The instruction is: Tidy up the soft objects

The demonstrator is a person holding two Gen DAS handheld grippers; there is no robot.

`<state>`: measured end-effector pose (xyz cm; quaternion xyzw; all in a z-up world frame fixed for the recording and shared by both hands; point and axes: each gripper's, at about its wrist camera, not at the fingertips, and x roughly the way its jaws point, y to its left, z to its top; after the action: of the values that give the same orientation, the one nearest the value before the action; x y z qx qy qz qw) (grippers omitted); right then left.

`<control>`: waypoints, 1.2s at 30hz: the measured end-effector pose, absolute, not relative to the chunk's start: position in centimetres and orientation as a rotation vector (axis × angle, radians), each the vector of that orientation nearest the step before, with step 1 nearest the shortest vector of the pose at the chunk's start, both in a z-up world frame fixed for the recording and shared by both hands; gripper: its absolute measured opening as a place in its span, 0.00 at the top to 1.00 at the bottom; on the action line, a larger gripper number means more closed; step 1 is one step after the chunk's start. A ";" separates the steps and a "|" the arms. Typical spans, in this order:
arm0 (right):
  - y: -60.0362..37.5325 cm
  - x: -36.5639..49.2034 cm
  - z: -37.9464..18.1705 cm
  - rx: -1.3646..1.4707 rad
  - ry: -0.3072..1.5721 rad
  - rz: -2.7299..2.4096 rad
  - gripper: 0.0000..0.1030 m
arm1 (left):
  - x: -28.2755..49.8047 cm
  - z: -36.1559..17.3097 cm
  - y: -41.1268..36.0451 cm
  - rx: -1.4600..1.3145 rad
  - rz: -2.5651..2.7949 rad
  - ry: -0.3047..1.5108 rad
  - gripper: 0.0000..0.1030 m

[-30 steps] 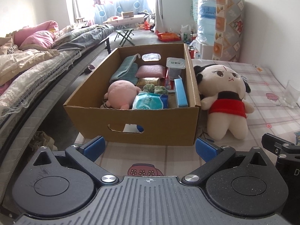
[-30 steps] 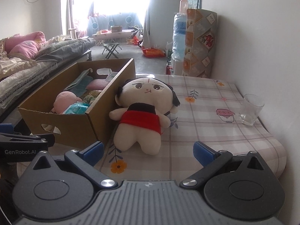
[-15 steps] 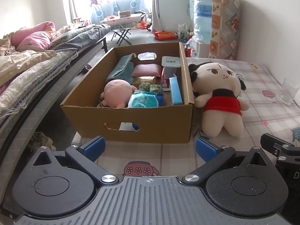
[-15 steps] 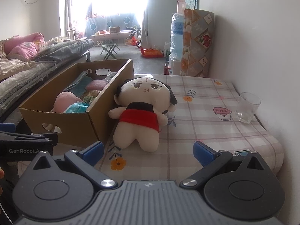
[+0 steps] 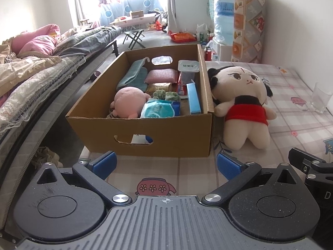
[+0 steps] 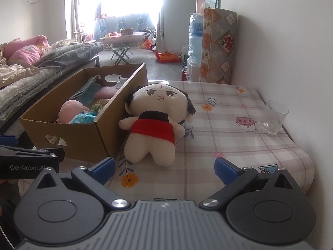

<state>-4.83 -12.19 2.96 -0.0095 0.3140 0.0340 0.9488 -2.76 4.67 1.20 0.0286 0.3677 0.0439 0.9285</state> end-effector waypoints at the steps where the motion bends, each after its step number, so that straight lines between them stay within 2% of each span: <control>1: -12.2 -4.8 3.0 -0.020 0.639 0.069 0.00 | -2.8 1.2 4.6 0.061 0.088 0.755 0.00; 36: -12.8 -5.2 2.9 -0.018 0.638 0.043 0.00 | -2.7 1.0 3.1 0.090 0.048 0.768 0.00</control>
<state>-5.18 -12.82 2.88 -0.0087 0.3138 0.0214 0.9492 -2.73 3.10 1.02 0.0438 0.3744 0.0235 0.9259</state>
